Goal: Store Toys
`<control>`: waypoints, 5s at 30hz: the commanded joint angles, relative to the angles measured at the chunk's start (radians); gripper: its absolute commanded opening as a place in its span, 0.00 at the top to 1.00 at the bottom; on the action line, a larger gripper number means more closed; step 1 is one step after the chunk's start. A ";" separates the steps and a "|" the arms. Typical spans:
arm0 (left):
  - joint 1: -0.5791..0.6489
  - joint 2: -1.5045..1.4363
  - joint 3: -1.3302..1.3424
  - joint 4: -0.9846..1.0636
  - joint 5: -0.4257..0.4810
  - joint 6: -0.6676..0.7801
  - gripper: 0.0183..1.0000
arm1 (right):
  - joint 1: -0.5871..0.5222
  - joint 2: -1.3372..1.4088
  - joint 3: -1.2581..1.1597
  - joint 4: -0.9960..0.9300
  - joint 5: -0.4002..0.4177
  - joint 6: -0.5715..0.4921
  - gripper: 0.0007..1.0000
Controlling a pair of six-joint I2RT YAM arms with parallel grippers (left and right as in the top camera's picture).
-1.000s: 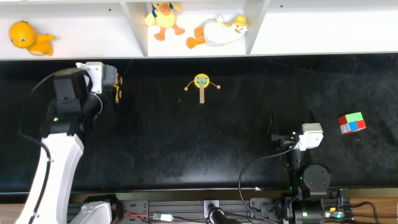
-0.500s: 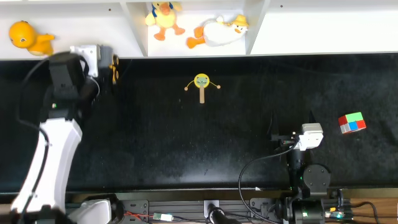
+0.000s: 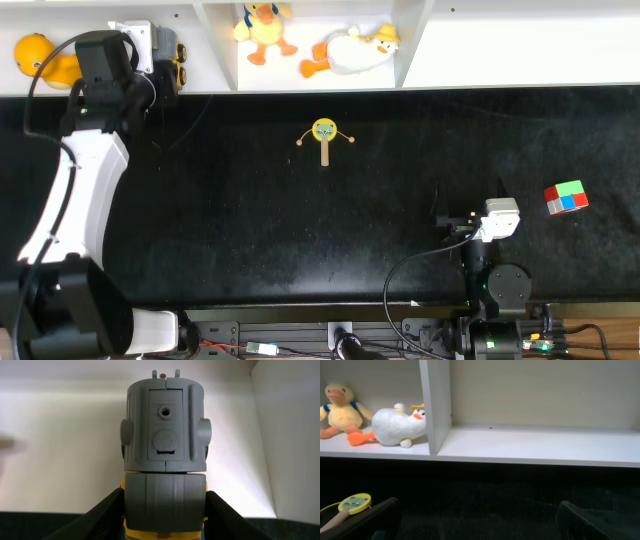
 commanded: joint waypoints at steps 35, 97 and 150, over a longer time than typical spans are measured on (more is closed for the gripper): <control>-0.031 -0.385 -0.346 -0.069 -0.087 0.000 0.00 | -0.003 -0.007 -0.013 0.005 -0.006 0.005 0.00; -0.030 -1.609 -1.215 0.251 -0.087 0.028 0.00 | -0.003 -0.007 -0.013 0.005 -0.006 0.005 0.00; -0.030 -1.609 -1.215 0.251 -0.087 0.028 0.00 | 0.770 1.675 1.174 -0.596 0.416 0.835 0.00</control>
